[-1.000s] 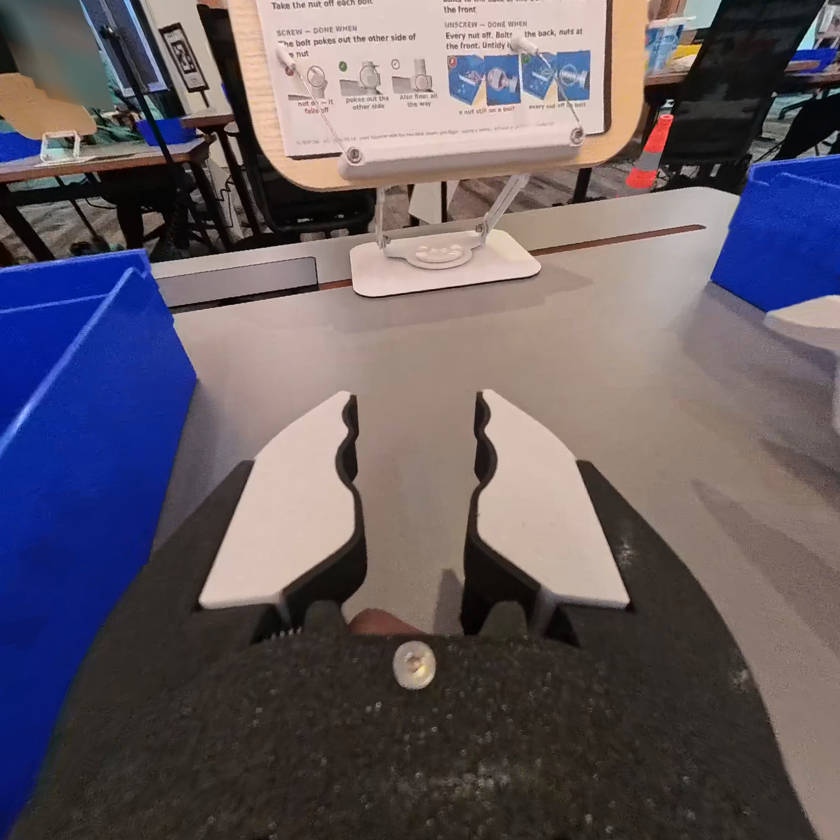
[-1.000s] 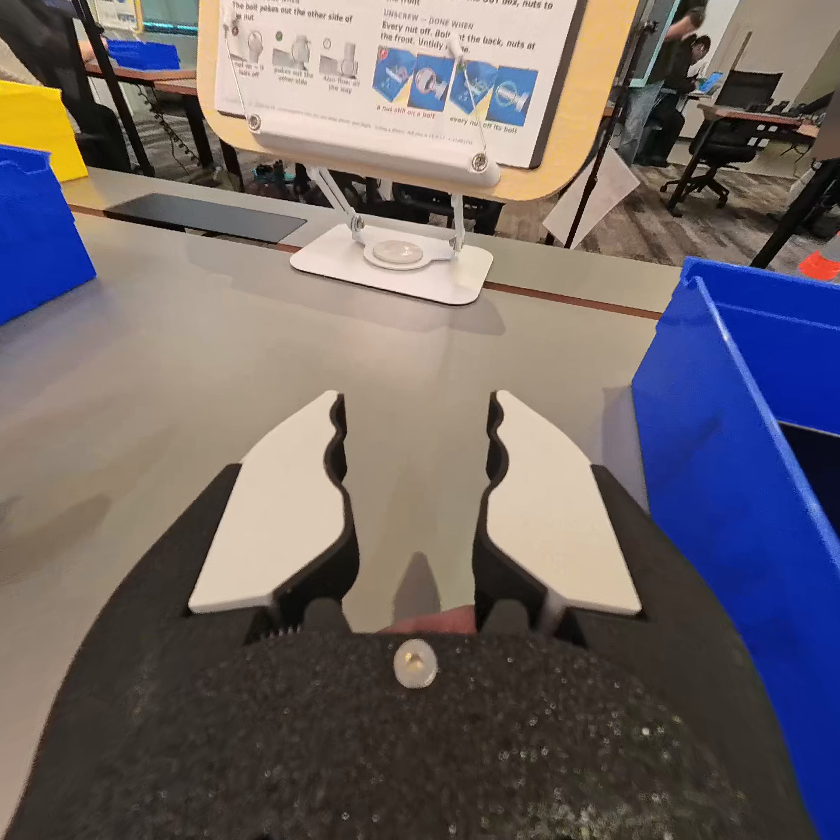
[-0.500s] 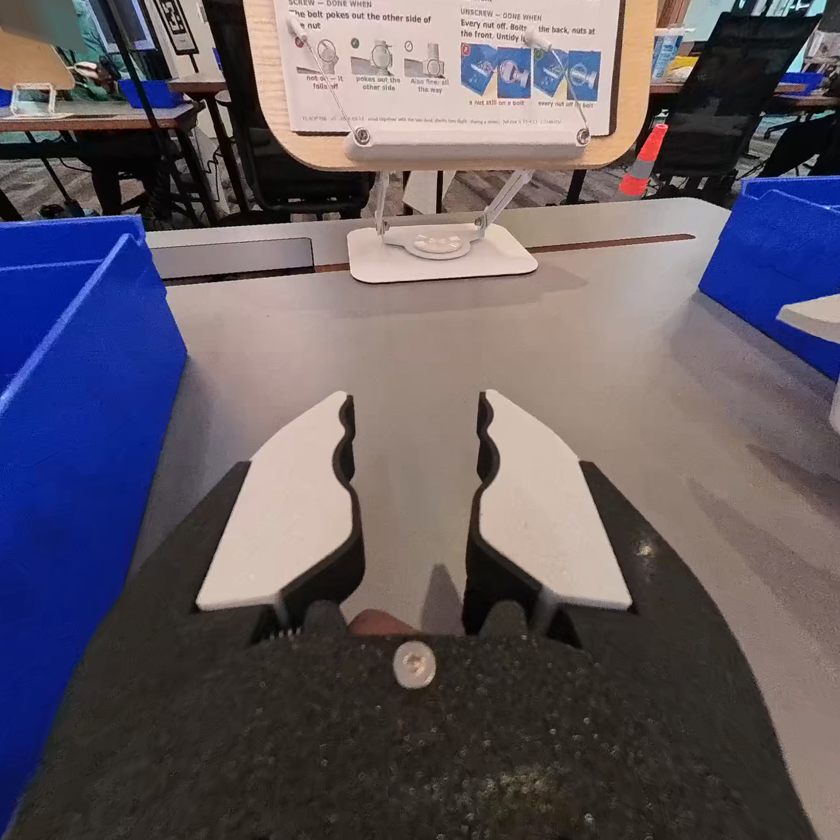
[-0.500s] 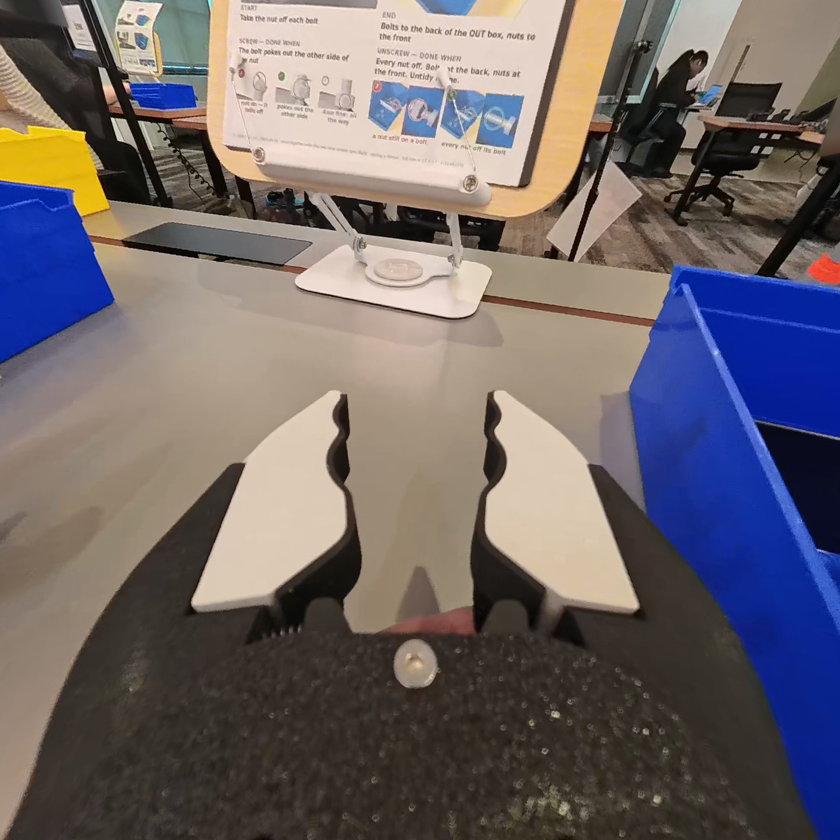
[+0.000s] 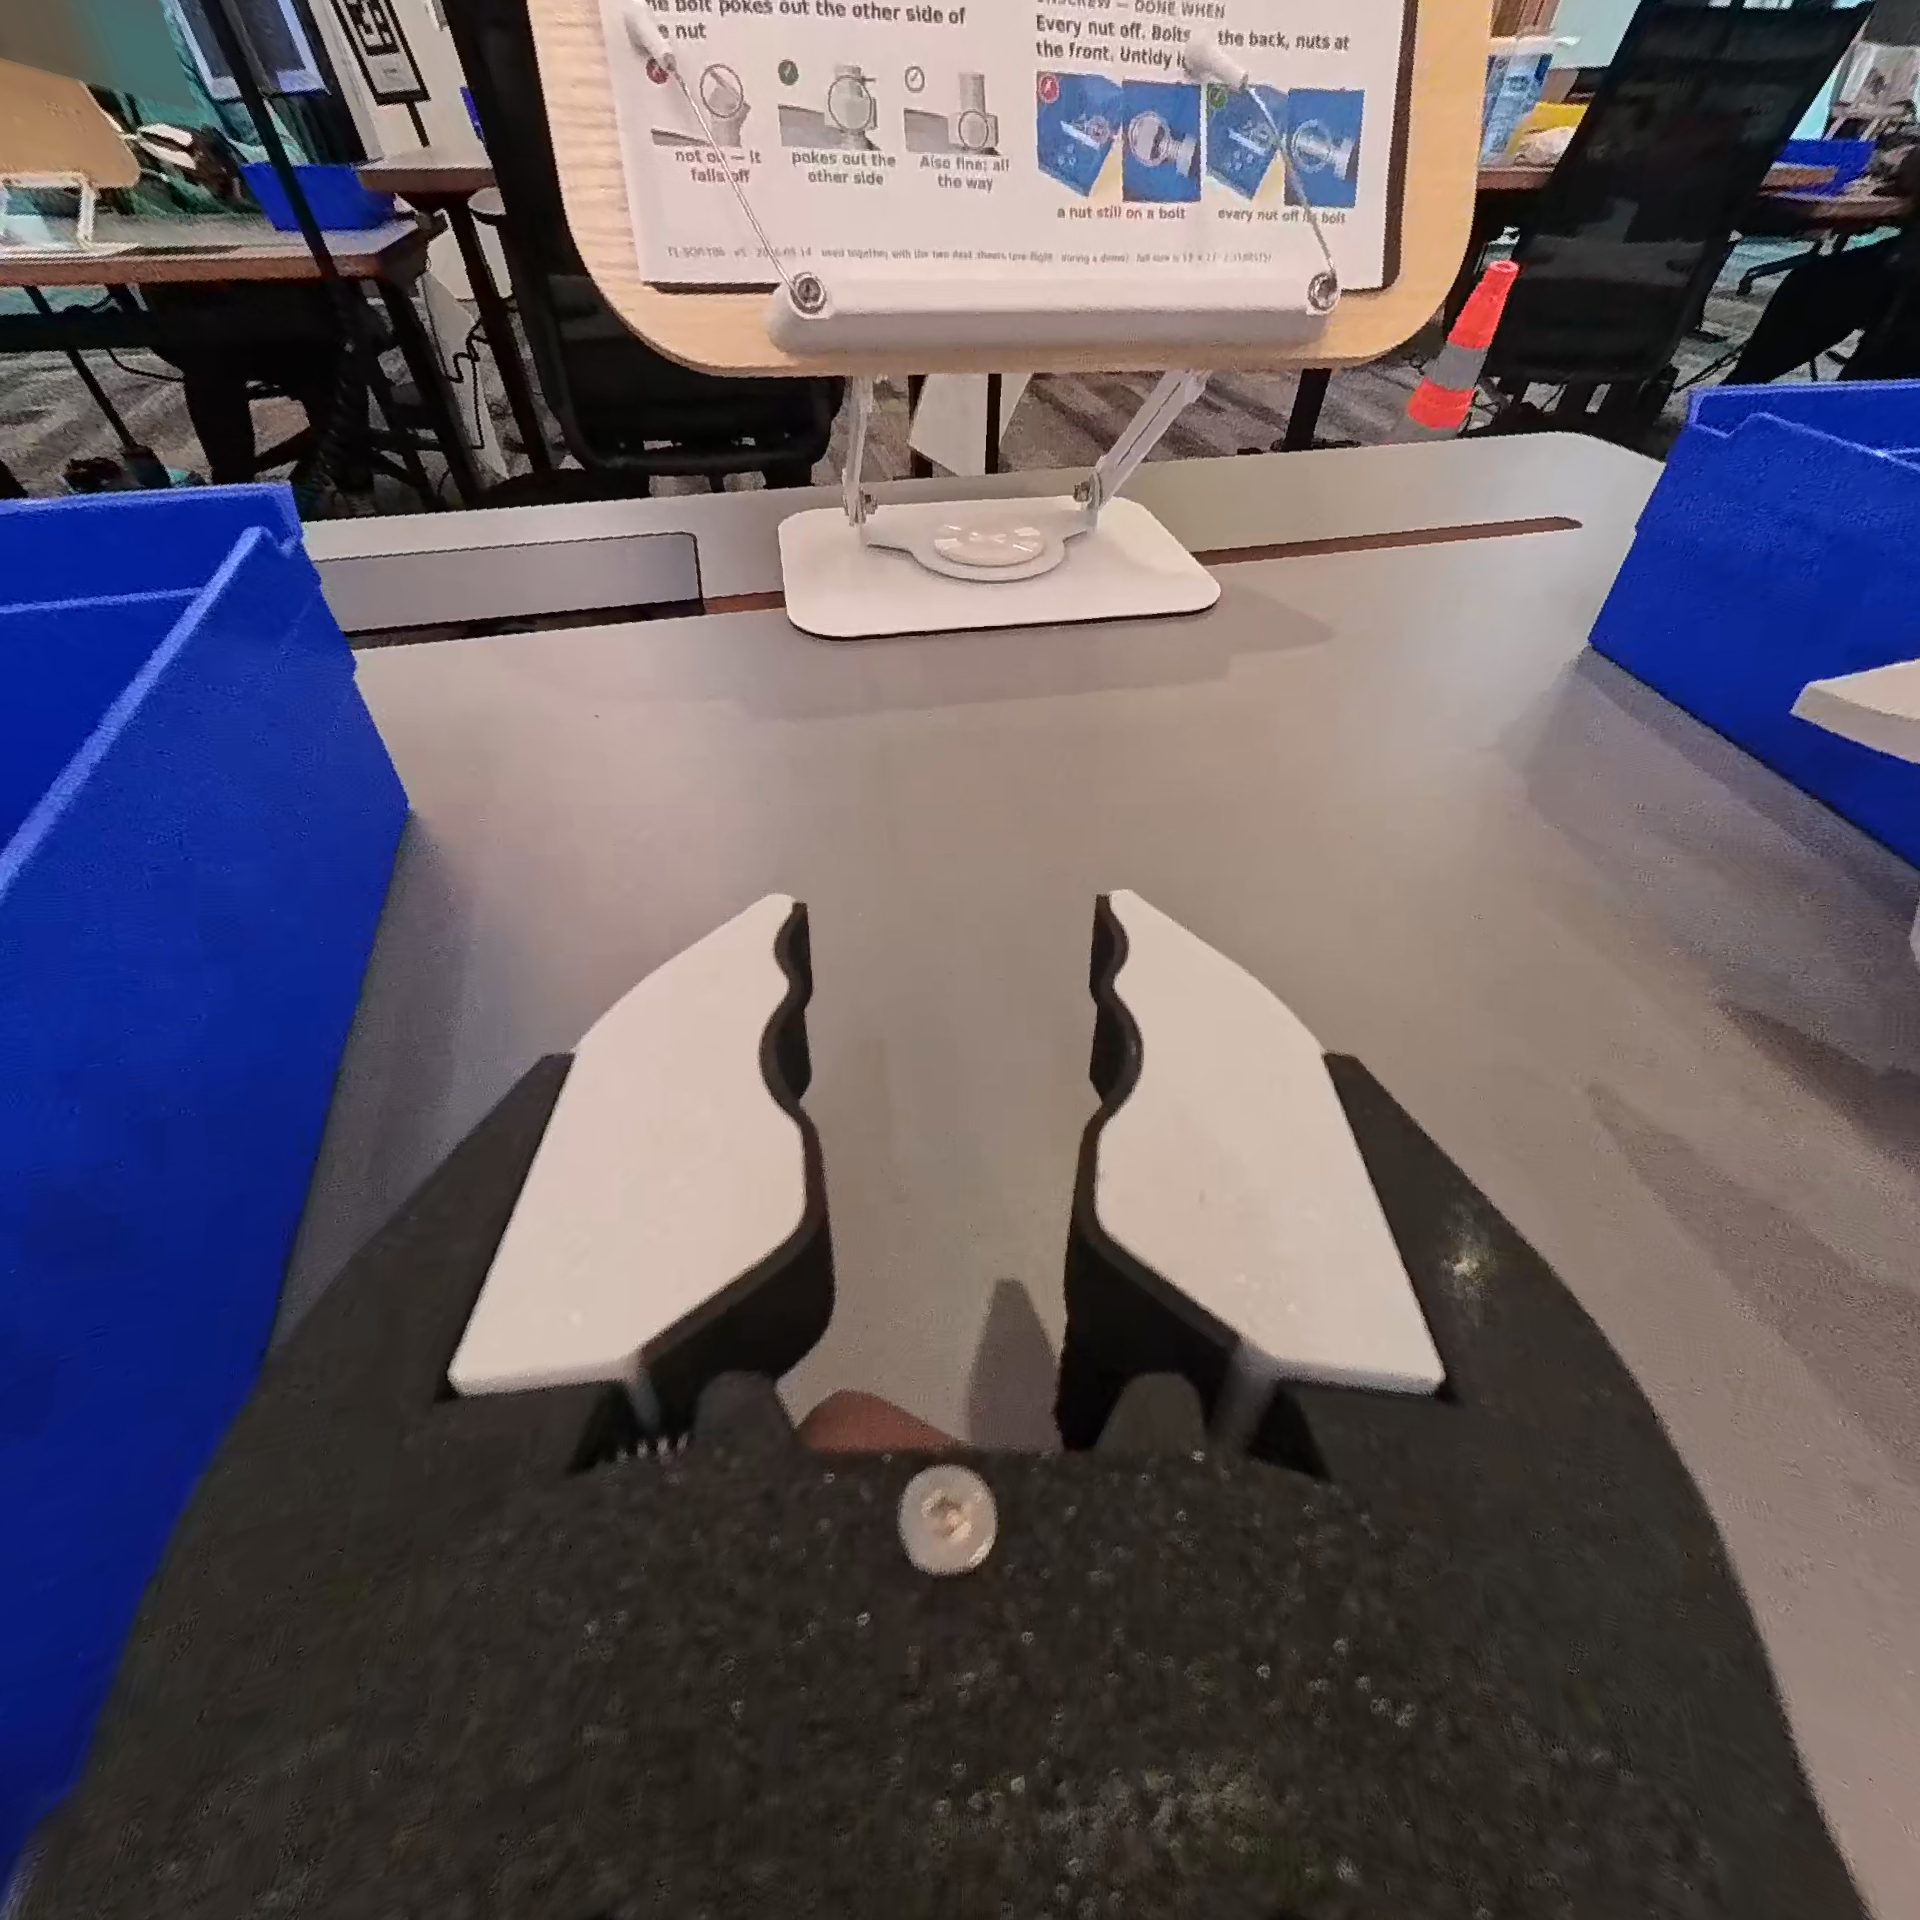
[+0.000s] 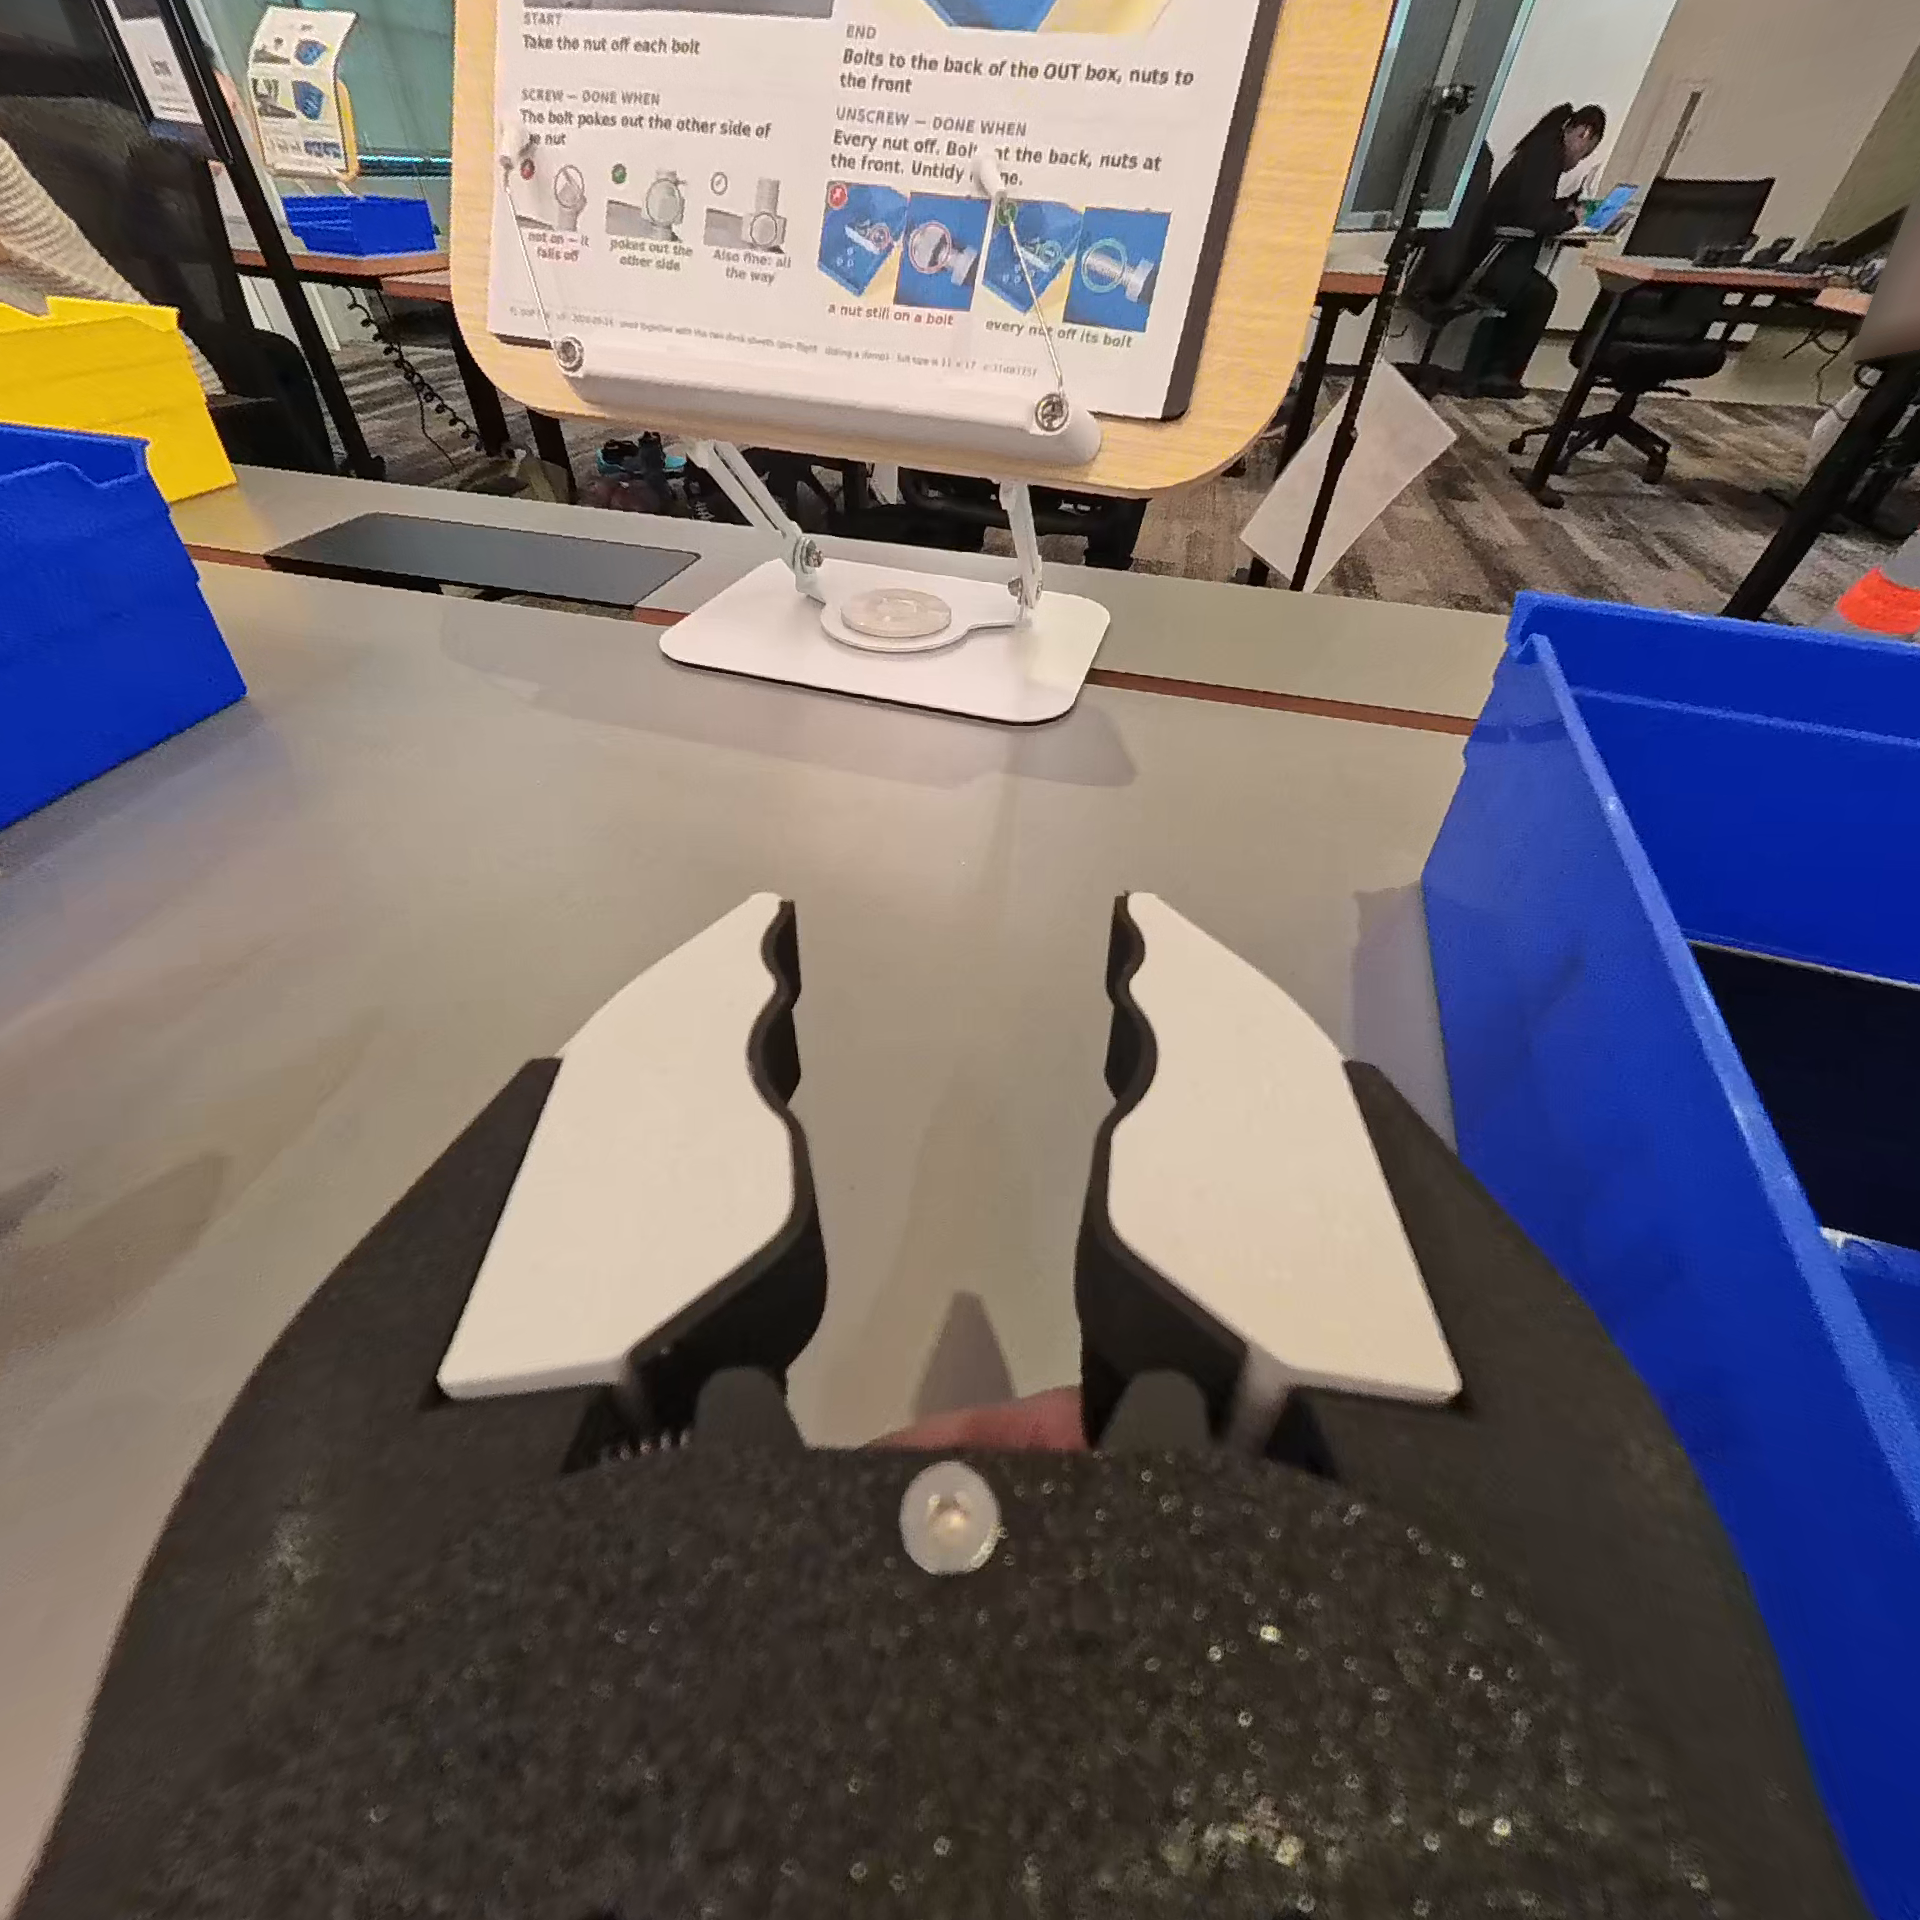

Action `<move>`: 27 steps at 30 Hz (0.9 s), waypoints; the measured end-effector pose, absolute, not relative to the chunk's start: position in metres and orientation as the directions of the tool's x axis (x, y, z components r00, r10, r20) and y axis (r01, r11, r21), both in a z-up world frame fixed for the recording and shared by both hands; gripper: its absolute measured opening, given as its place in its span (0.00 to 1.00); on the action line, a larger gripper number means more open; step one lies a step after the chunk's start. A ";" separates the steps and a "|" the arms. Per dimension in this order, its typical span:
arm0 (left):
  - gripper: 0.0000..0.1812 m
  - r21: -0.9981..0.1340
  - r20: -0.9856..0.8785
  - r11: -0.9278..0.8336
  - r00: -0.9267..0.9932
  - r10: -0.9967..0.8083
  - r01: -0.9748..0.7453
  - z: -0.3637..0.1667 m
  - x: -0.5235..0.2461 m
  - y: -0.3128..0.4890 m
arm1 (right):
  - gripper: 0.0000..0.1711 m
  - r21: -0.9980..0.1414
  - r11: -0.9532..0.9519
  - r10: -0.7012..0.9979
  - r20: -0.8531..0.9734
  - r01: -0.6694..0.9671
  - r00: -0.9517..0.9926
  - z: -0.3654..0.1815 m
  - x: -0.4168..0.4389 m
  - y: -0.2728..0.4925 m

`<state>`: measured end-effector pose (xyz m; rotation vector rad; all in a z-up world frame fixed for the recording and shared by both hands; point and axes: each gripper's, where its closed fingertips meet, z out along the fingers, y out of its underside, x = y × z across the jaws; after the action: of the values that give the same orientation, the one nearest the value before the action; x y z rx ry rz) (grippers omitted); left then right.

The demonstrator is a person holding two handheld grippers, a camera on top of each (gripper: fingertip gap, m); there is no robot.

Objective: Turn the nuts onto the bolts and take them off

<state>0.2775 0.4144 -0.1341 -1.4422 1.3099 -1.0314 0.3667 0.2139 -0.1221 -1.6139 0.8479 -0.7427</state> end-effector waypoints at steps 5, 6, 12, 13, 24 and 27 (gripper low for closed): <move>0.27 -0.967 0.004 -0.001 -0.010 -1.000 -0.256 -0.116 0.266 0.393 | 0.33 -0.981 -0.148 -0.834 0.053 -0.129 0.549 -0.122 0.366 0.216; 0.27 -0.969 -0.022 0.032 -0.045 -0.999 -0.244 -0.098 0.256 0.388 | 0.33 -0.980 -0.154 -0.833 0.061 -0.125 0.550 -0.122 0.365 0.217; 0.26 -0.900 -0.209 0.213 -0.052 -0.977 -0.381 -0.020 0.188 0.463 | 0.33 -0.979 -0.158 -0.819 0.059 -0.125 0.571 -0.123 0.362 0.221; 0.25 -0.867 -0.196 0.188 -0.030 -0.980 -0.462 -0.027 0.183 0.492 | 0.33 -0.979 -0.157 -0.817 0.056 -0.128 0.574 -0.123 0.362 0.222; 0.21 -0.432 -0.006 -0.150 0.170 -0.985 -0.889 -0.166 0.198 0.651 | 0.33 -0.977 -0.165 -0.794 0.053 -0.131 0.605 -0.123 0.359 0.232; 0.22 -0.295 0.104 -0.137 0.111 -0.988 -0.946 -0.180 0.197 0.635 | 0.32 -0.977 -0.180 -0.794 0.074 -0.117 0.603 -0.123 0.358 0.232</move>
<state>0.1969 0.6354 -0.1797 -2.2209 1.9535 -0.4137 0.3581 0.2315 -0.1230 -1.6658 0.7645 -0.7238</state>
